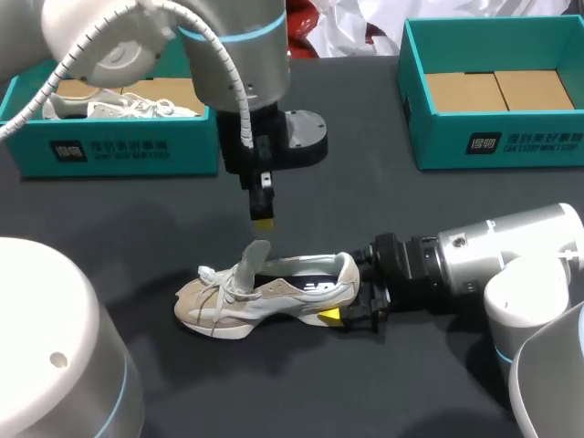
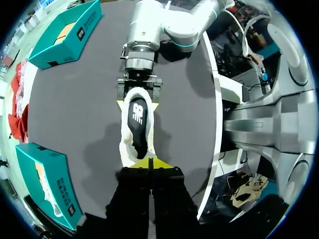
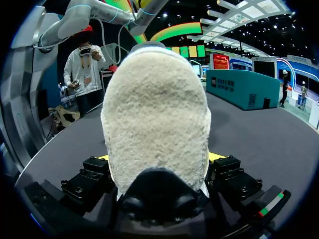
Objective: Take the shoe out of the shoebox, open the shoe tongue, remove and reinsert the insole, then place the shoe into the shoebox
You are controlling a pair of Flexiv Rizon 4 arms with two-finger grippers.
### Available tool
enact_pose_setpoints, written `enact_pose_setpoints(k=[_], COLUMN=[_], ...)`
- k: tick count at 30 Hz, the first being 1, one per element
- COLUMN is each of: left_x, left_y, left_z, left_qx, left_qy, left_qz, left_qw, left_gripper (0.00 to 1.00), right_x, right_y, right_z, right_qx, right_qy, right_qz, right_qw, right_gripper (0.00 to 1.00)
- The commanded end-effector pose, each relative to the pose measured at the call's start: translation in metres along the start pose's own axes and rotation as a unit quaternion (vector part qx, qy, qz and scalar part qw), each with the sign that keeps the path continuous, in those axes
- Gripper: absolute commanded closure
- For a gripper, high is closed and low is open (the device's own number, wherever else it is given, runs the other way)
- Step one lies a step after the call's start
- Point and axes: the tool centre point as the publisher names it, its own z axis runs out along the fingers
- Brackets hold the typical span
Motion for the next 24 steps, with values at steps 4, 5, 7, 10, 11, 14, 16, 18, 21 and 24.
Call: enact_pose_setpoints(k=[4,5,7,10,11,14,16,18,21,24], left_x=[0.001,0.001,0.001,0.001,0.001,0.002,0.002,0.000,-0.001,-0.002], left_y=[-0.008,-0.008,-0.008,-0.008,-0.008,-0.015,-0.022,-0.029,-0.035,-0.037], left_z=[0.017,0.017,0.017,0.017,0.017,0.022,0.029,0.040,0.053,0.065], left_qx=[0.000,0.000,0.000,0.000,0.000,0.001,0.001,-0.011,-0.011,-0.006], left_qy=[0.002,0.002,0.002,0.002,0.002,-0.019,-0.021,-0.027,-0.015,-0.013], left_qz=[-0.002,-0.002,-0.002,-0.002,-0.002,0.009,0.019,0.015,0.020,0.031], left_qw=[1.000,1.000,1.000,1.000,1.000,1.000,1.000,0.999,1.000,0.999], left_gripper=[1.00,1.00,1.00,1.00,1.00,1.00,1.00,1.00,1.00,1.00], right_x=[0.000,0.000,0.000,0.000,0.000,0.000,0.000,0.000,0.000,0.000], right_y=[0.000,0.000,0.000,0.000,0.000,0.000,0.000,0.000,0.000,0.000], right_z=[0.002,0.002,0.002,0.002,0.002,0.002,0.002,0.002,0.002,0.002], right_qx=[0.001,0.001,0.001,0.001,0.001,0.001,0.001,0.001,0.001,0.001], right_qy=[-0.001,-0.001,-0.001,-0.001,-0.001,-0.001,-0.001,-0.001,-0.001,-0.001], right_qz=[0.000,0.000,0.000,0.000,0.000,0.000,0.000,0.000,0.000,0.000], right_qw=[1.000,1.000,1.000,1.000,1.000,1.000,1.000,1.000,1.000,1.000], right_gripper=[1.00,1.00,1.00,1.00,1.00,1.00,1.00,1.00,1.00,1.00])
